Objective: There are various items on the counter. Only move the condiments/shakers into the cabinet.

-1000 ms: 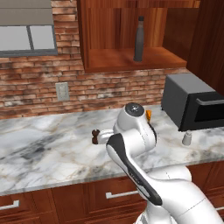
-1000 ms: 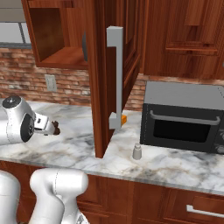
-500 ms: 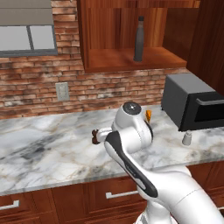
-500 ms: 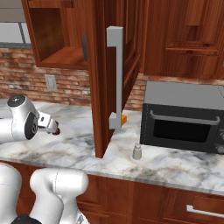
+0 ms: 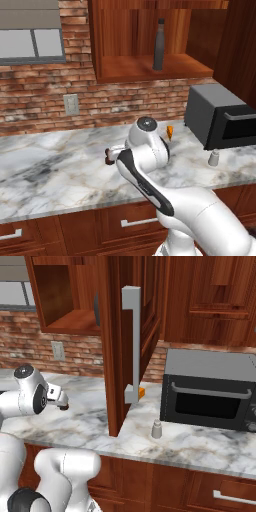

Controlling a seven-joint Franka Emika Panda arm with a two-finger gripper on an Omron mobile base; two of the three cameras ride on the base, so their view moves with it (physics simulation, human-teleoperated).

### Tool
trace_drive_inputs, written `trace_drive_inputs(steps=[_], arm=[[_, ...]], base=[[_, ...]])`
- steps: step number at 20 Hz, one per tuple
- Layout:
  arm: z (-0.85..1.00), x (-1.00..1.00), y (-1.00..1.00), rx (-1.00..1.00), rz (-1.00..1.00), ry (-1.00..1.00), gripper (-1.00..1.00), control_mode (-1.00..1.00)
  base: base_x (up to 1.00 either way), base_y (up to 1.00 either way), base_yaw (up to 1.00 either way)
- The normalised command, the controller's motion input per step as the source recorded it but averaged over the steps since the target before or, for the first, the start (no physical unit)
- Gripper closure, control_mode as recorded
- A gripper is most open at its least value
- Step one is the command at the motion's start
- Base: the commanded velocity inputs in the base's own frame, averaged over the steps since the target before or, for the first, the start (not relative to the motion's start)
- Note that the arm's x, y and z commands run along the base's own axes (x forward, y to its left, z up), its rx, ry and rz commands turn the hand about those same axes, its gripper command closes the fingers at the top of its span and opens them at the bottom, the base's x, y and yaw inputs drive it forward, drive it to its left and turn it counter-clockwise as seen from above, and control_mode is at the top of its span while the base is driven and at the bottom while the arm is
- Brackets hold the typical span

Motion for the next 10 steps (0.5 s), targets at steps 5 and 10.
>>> trace_drive_inputs(steps=[5,10], arm=[[-0.19,0.14,0.21,0.02,0.02,-0.08,-1.0,-1.0],[-0.26,0.17,0.17,0.0,0.02,-0.04,-1.0,-1.0]], base=[[0.0,0.0,0.0],[0.0,0.0,0.0]])
